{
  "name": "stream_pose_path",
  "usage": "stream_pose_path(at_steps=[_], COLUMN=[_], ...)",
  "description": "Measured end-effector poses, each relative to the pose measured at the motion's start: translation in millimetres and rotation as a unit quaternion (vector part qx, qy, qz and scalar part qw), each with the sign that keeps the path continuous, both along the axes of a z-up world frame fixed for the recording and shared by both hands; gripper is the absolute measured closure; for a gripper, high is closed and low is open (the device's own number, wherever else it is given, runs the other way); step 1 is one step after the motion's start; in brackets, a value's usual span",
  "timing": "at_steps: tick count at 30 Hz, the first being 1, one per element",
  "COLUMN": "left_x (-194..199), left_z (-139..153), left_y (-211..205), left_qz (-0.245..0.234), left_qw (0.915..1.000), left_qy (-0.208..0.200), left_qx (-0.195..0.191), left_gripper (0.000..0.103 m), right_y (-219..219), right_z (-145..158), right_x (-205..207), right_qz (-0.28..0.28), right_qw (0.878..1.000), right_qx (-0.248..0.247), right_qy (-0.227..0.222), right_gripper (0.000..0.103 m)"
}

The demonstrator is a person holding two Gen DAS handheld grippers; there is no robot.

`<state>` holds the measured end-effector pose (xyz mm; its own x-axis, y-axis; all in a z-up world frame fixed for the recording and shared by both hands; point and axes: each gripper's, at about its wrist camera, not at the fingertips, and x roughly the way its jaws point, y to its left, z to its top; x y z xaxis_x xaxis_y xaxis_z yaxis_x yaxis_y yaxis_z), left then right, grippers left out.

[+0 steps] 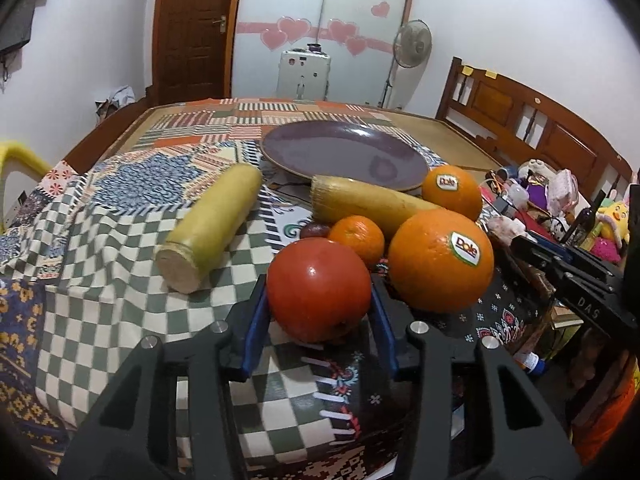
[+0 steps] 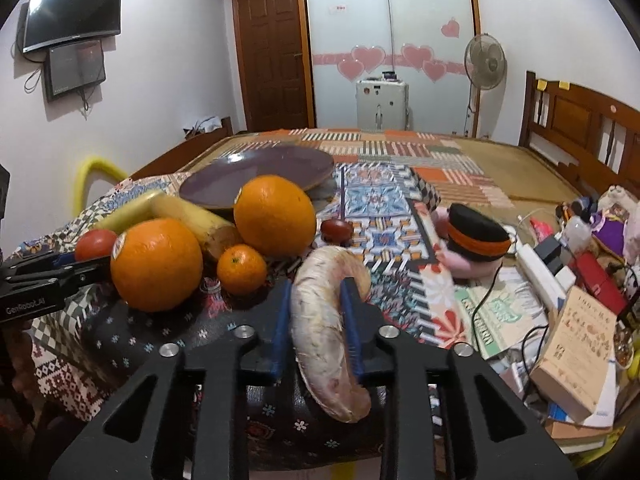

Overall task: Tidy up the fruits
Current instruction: 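Grasp and lift the tomato with left tool while right tool grasps the pomelo, then carry tomato and pomelo onto the purple plate and open both tools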

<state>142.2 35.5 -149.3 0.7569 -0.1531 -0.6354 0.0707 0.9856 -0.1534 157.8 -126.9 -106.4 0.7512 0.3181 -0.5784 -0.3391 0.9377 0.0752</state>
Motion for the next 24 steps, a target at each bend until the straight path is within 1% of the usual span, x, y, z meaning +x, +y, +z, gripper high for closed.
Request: stream_pose_path(at_steps=[4,8,14,18,24], left_x=[-7,-13,-10,-5,7], left_z=[11,23,41,56,78], left_y=[4,4,4,4,2], left_qz=[0.003,0.003,0.002,0.001,-0.001], left_qw=[0.9999,0.9996,0.9991,0.9984,0.9965], left_qy=[-0.014,-0.027,-0.043,-0.057,-0.080], left_qx=[0.002,0.005,0.007,0.009,0.024], left_gripper=[0.057,0.057,0.057,0.057,0.057], right_y=[-5,-8,-8,-5,-1], right_z=[0,7,28,43,57], right_x=[0,-3,-4,2,14], right_qz=[-0.001,-0.002,0.003,0.009,0.014], right_qw=[1.000,1.000,0.999,0.998,0.996], right_qx=[0.008,0.011,0.011,0.014,0.017], right_qy=[0.003,-0.006,-0.036,-0.059,-0.086], right_gripper=[0.082,0.082,0.082,0.082,0.082])
